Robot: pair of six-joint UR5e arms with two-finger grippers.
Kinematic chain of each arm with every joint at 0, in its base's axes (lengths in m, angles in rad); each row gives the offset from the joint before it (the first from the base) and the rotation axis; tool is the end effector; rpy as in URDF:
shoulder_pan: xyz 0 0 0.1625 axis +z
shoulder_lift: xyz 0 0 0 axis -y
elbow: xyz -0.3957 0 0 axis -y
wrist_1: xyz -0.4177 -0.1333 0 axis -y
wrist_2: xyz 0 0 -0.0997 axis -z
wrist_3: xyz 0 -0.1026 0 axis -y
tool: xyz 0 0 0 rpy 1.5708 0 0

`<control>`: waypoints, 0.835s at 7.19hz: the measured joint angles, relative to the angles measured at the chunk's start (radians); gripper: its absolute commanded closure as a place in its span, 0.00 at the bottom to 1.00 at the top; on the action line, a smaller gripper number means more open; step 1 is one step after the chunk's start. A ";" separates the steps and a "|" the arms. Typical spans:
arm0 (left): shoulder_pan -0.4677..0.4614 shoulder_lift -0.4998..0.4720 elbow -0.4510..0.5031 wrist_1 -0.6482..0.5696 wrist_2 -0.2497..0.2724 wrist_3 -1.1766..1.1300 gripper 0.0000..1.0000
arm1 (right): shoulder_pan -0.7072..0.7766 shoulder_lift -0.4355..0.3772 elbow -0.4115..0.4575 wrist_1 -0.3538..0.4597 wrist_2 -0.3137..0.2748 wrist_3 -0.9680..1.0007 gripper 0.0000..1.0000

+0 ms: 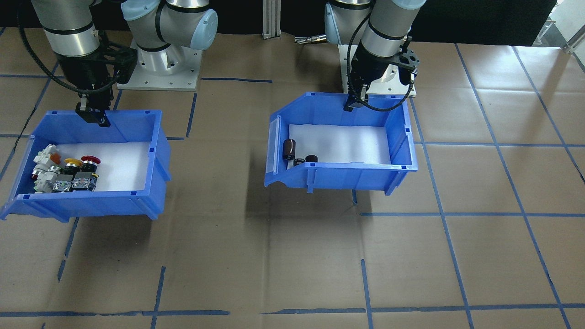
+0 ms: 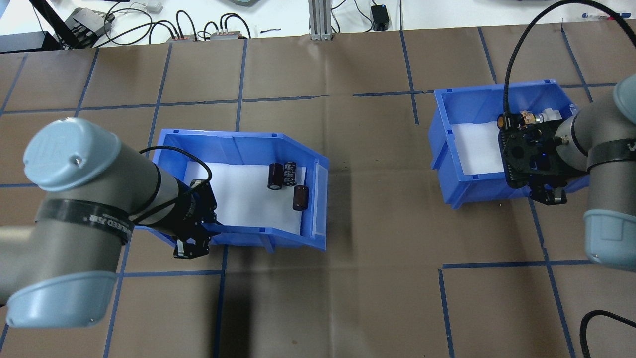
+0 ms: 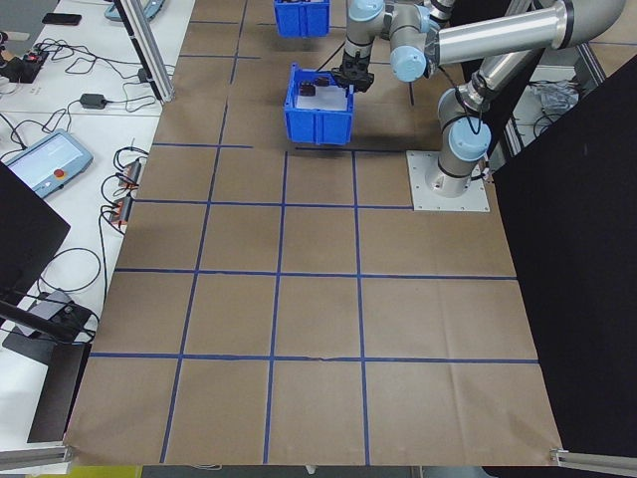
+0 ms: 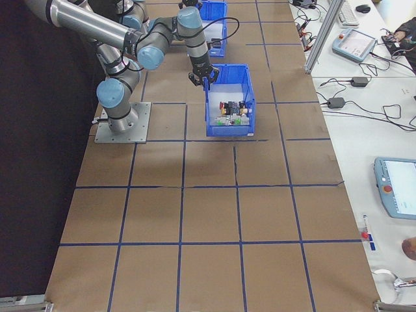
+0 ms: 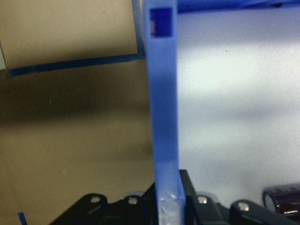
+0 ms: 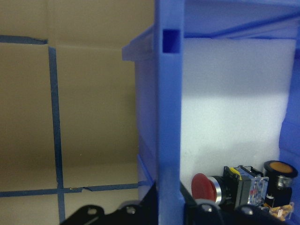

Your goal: Place battery box in front

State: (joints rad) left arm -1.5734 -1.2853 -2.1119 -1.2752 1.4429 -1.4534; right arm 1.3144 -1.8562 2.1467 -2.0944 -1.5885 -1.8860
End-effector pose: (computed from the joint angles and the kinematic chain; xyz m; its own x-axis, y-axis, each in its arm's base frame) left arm -0.1474 -0.3960 0.3389 -0.1188 -0.9914 0.0546 -0.9847 0.1247 0.1219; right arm 0.0233 -0.4294 0.3458 0.0649 -0.9746 0.2143 -0.9950 -0.0469 0.0880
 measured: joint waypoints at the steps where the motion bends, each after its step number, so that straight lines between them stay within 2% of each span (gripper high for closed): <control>1: 0.020 -0.072 0.094 -0.024 0.005 0.023 1.00 | -0.006 0.025 -0.022 0.002 0.012 -0.026 0.96; 3: 0.011 -0.275 0.312 -0.038 0.009 0.026 1.00 | -0.033 0.058 -0.042 0.009 0.038 -0.061 0.96; 6: -0.137 -0.589 0.611 -0.024 0.006 -0.125 0.99 | -0.049 0.061 -0.040 0.013 0.045 -0.057 0.96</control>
State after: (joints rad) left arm -1.7101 -1.8745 -1.5006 -1.2994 1.4486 -1.5785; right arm 1.2658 -1.7948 2.1063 -2.0811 -1.5433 -1.9428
